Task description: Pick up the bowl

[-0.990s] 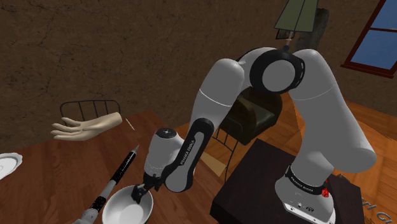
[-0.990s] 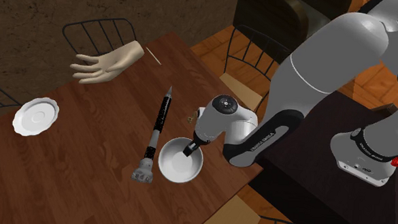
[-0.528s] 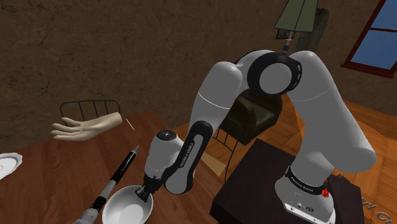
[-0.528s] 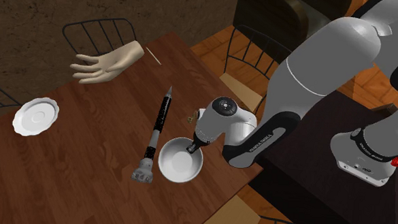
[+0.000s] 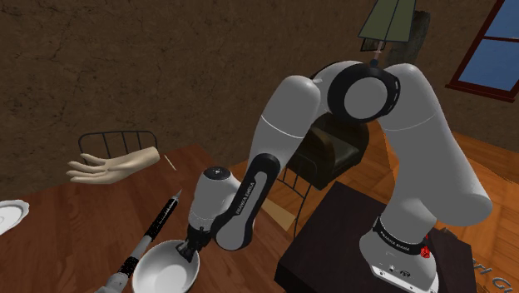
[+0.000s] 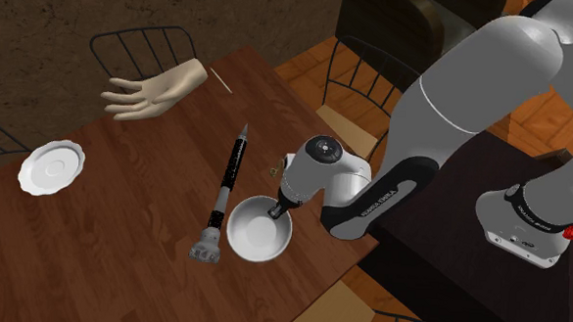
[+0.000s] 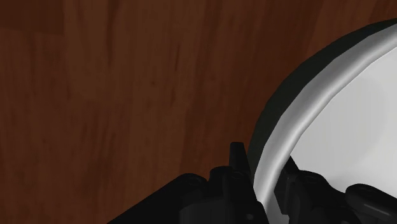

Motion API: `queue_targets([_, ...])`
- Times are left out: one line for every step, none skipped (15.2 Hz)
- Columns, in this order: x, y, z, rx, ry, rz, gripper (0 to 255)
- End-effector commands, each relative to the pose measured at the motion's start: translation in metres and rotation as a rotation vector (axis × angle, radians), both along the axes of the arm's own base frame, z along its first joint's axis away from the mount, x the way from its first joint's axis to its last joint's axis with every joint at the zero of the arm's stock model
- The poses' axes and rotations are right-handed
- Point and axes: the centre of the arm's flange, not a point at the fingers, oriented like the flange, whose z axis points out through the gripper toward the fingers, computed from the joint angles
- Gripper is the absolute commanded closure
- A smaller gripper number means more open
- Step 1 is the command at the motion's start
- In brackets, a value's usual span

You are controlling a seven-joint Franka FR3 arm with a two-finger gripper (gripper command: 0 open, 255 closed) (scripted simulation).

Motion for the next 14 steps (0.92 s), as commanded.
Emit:
queue_targets([0.000,0.000,0.009,0.001,-0.001,0.000,255])
queue_targets([0.000,0.000,0.015,0.001,-0.001,0.000,255])
queue_targets([0.000,0.000,0.020,0.001,-0.001,0.000,255])
queue_targets([0.000,0.000,0.025,0.001,-0.001,0.000,255])
queue_targets([0.000,0.000,0.030,0.001,-0.001,0.000,255])
queue_targets([0.000,0.000,0.036,0.001,-0.001,0.000,255])
queue_targets([0.000,0.000,0.041,0.001,-0.001,0.000,255])
queue_targets([0.000,0.000,0.046,0.001,-0.001,0.000,255])
queue_targets([0.000,0.000,0.052,0.001,-0.001,0.000,255])
queue_targets([0.000,0.000,0.057,0.001,-0.001,0.000,255])
queue_targets([0.000,0.000,0.062,0.001,-0.001,0.000,255])
queue_targets([0.000,0.000,0.067,0.001,-0.001,0.000,255])
queue_targets([0.000,0.000,0.068,0.001,-0.001,0.000,255])
queue_targets([0.000,0.000,0.068,0.001,-0.001,0.000,255])
